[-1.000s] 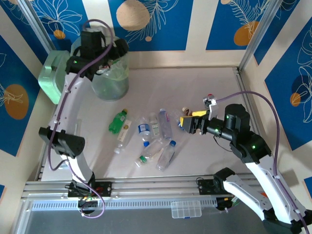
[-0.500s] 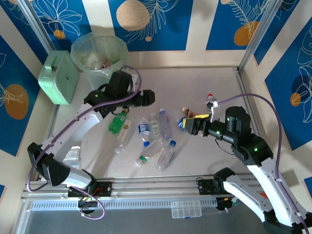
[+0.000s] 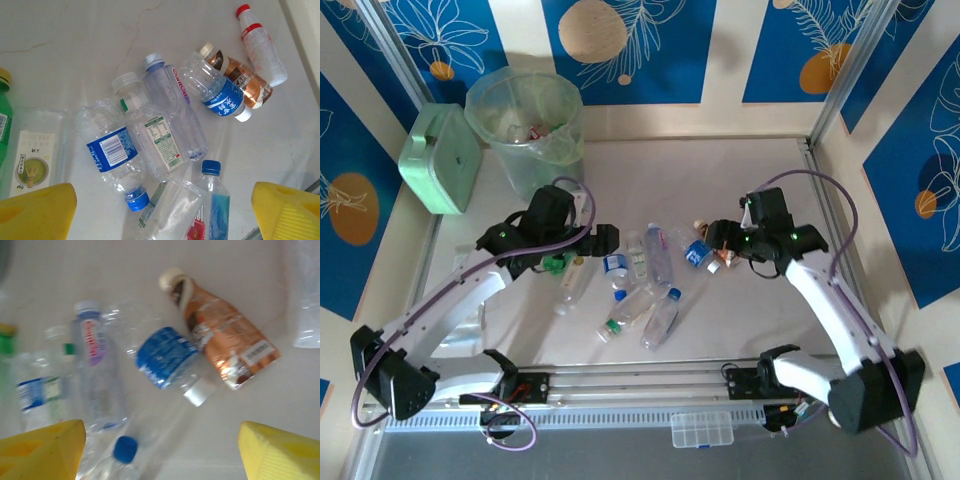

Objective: Put the plastic bottles in the bin

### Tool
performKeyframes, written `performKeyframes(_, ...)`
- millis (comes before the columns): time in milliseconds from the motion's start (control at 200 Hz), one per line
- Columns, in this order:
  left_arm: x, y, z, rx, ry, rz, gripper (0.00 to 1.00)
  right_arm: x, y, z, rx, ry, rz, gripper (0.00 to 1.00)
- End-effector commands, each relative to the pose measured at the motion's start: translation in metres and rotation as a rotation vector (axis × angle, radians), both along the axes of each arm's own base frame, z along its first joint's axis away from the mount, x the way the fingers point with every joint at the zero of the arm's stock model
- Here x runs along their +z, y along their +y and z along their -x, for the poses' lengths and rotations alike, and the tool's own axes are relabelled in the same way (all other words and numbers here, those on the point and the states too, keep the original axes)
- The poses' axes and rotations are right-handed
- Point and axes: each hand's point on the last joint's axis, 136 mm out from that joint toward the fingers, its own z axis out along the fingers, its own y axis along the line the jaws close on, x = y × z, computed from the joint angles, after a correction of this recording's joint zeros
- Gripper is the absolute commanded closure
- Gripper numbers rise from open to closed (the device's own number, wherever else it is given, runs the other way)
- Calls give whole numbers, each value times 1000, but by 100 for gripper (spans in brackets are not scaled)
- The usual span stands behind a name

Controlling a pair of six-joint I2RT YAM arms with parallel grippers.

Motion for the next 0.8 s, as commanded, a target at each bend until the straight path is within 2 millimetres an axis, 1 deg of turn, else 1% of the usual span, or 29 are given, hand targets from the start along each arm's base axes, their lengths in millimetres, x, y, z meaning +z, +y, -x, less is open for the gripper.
performKeyframes(0,0,-2,-1,-22,-34,13,10,-13,-27,-26,-97,18,66,19)
performKeyframes(180,-10,-5,7,-34,-4,41,10,-31,-61,-59,-175,31,203,16)
performKeyframes(335,-12,-4,7,-18,-8,61,10,-51,-93,-81,-221,123,277,15)
performKeyframes(430,-11,-5,9,-19,-9,93,10,-68,-104,-91,-209,182,285,15)
performKeyframes(570,-15,-6,10,-10,0,134,9,-93,-106,-98,-169,271,253,14)
performKeyframes(790,-25,-7,6,-3,58,169,10,-113,-101,-104,-141,311,207,16)
